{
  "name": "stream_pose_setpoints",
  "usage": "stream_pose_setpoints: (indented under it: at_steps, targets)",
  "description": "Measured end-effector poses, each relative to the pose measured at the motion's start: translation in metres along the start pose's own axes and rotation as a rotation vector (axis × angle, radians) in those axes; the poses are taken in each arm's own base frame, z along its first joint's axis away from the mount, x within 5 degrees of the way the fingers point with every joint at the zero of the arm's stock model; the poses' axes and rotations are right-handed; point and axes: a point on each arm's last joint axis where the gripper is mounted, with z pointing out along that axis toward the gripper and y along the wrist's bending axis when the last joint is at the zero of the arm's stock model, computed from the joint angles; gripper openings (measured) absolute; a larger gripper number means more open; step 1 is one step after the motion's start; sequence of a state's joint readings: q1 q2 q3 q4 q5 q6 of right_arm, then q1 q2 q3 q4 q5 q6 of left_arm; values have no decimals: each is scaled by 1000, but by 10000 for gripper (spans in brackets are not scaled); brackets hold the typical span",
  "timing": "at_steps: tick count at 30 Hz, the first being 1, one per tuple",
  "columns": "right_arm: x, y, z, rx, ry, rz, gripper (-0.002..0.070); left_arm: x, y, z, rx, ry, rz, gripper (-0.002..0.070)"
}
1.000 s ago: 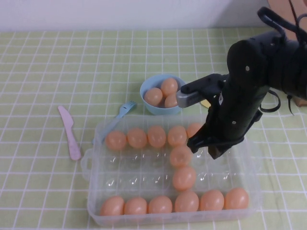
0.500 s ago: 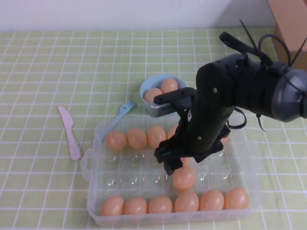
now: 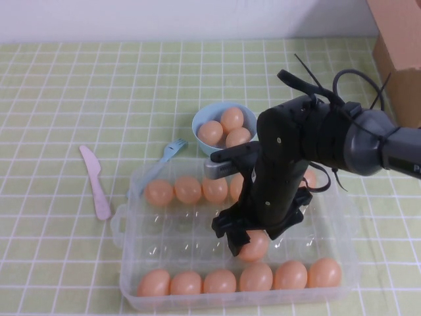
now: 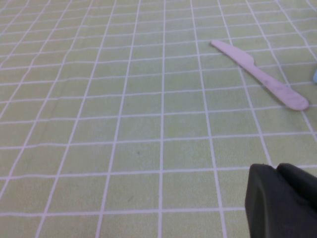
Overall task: Take an egg out of the egg box
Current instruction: Pick up the egg from the plastic box
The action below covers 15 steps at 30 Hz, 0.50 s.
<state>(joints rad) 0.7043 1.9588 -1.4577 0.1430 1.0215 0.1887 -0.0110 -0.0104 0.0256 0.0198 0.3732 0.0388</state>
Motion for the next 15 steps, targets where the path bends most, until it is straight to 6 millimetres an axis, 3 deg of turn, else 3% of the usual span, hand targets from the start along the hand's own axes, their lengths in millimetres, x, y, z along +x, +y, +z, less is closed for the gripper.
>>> stream_pose_setpoints:
  at_steps: [3, 6, 12, 14, 15]
  targets:
    - [0, 0, 1, -1, 4, 1, 510, 0, 0, 0, 0, 0, 0, -4]
    - [0, 0, 1, -3, 4, 3, 418, 0, 0, 0, 0, 0, 0, -5]
    - [1, 1, -2, -9, 2, 5, 406, 0, 0, 0, 0, 0, 0, -5]
    - [2, 2, -9, -14, -14, 3, 357, 0, 0, 0, 0, 0, 0, -5]
    - [2, 2, -17, -19, -31, 0, 294, 0, 0, 0, 0, 0, 0, -5]
